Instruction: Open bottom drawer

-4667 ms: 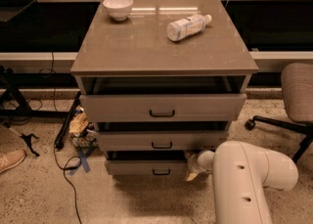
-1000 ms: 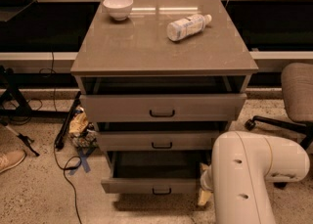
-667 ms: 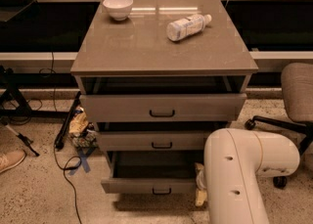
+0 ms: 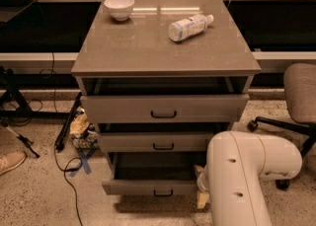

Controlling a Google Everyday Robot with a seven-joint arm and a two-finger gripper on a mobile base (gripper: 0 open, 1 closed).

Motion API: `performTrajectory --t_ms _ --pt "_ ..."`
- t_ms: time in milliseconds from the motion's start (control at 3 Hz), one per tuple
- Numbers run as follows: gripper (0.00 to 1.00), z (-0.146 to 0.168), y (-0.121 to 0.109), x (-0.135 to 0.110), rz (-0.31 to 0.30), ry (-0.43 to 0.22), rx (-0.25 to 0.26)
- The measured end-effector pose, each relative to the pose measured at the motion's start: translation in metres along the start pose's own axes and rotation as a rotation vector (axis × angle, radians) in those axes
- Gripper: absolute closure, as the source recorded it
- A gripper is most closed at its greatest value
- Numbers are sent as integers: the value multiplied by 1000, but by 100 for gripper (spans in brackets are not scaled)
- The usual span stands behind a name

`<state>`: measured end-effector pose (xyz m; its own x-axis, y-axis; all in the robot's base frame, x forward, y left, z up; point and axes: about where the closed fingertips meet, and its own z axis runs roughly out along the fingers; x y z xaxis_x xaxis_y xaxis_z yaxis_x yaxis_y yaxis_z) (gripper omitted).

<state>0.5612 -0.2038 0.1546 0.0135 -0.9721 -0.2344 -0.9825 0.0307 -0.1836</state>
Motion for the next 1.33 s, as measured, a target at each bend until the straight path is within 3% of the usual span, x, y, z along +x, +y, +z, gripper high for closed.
performTrajectory --t_ms 333,1000,1333 --pt "0 4 4 -3 -44 -12 -31" --pt "42 2 17 0 -64 -11 -69" --pt "66 -6 37 9 -45 -3 -99"
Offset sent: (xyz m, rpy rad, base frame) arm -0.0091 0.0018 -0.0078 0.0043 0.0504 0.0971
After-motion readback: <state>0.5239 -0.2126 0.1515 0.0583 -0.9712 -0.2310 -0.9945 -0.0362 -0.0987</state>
